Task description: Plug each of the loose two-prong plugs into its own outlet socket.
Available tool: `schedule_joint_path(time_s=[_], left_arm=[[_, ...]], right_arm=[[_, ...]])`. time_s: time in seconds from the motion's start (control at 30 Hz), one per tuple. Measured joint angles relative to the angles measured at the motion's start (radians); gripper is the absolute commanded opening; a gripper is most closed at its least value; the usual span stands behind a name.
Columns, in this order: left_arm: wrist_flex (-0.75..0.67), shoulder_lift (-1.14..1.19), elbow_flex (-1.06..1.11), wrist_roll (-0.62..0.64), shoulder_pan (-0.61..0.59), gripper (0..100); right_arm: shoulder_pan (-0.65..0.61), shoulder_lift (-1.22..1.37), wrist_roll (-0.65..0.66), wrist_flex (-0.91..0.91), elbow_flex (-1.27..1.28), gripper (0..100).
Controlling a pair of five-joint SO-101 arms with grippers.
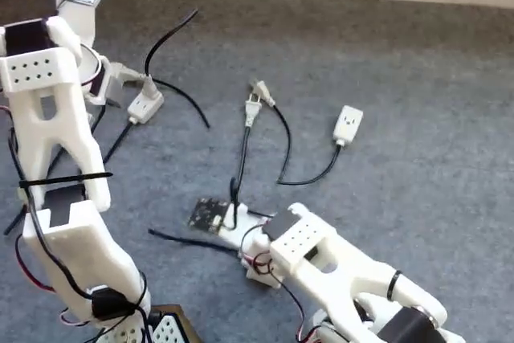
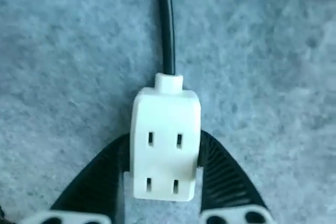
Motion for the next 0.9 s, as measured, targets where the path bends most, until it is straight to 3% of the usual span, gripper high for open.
schedule_joint_path(time_s=[0.13,0.37,0.7,0.8,0.9], left_arm=[[0.0,0.0,0.0,0.0,0.009,24],[0.002,0.0,0.0,-0.029,0.025,24],[0.006,0.0,0.0,-0.052,0.075,24],[0.006,0.0,0.0,-0.052,0.08,24],[0.009,0.0,0.008,-0.052,0.109,23]], right_arm=[[0.017,0.002,0.025,0.017,-0.002,29.8],[0.035,0.003,0.017,0.091,-0.083,30.3],[0.04,0.005,-0.055,0.402,-0.505,30.3],[0.055,0.005,-0.126,0.473,-0.62,30.3],[0.157,0.005,-0.236,0.512,-0.749,30.3]])
